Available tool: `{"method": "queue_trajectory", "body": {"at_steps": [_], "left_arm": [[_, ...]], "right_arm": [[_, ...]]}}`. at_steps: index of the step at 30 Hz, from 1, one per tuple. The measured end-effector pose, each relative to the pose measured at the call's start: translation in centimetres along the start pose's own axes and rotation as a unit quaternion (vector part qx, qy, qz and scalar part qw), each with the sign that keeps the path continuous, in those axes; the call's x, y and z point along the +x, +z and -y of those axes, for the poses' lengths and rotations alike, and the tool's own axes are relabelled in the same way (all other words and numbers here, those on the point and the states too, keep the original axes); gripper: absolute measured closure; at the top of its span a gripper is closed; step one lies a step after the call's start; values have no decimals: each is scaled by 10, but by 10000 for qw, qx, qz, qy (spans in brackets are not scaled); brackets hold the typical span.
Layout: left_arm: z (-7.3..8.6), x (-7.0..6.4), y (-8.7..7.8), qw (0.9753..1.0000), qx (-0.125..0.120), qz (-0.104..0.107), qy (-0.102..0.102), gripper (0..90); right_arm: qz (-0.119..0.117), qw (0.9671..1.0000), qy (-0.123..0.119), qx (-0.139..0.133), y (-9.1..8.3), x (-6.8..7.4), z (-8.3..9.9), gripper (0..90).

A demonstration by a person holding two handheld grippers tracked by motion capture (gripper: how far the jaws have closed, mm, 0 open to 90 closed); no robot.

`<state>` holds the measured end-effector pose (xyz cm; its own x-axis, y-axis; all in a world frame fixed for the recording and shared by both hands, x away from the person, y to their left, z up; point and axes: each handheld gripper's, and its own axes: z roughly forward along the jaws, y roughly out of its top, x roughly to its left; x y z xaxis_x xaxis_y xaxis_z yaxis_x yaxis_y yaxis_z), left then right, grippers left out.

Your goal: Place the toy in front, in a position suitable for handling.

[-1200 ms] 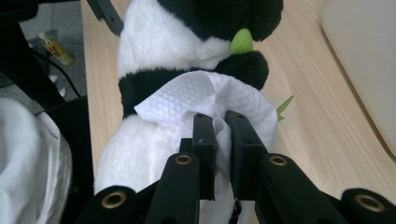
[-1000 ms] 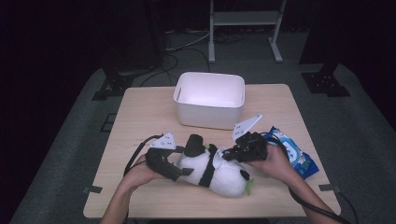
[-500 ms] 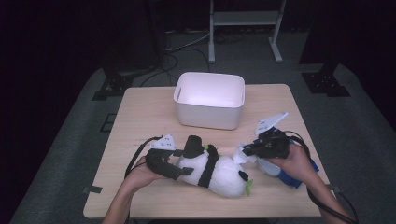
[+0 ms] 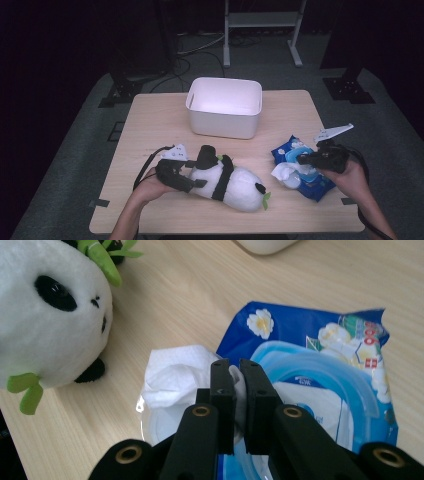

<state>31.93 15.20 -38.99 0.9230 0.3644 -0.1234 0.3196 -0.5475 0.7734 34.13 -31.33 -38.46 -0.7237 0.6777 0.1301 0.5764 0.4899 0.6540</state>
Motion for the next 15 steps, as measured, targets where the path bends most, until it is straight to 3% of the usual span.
{"method": "queue_trajectory", "body": {"at_steps": [5, 9, 15], "left_arm": [[1, 0, 0, 10000, -30, 8, -34, 270], [0, 1, 0, 10000, -26, 17, -31, 267], [0, 1, 0, 10000, -24, 14, -29, 265]], "right_arm": [[225, 9995, 130, 195, 2, -11, 6, 815], [158, 9994, 267, 138, 2, -15, 7, 759], [103, 9998, 184, 8, 0, -10, -1, 707]]}}
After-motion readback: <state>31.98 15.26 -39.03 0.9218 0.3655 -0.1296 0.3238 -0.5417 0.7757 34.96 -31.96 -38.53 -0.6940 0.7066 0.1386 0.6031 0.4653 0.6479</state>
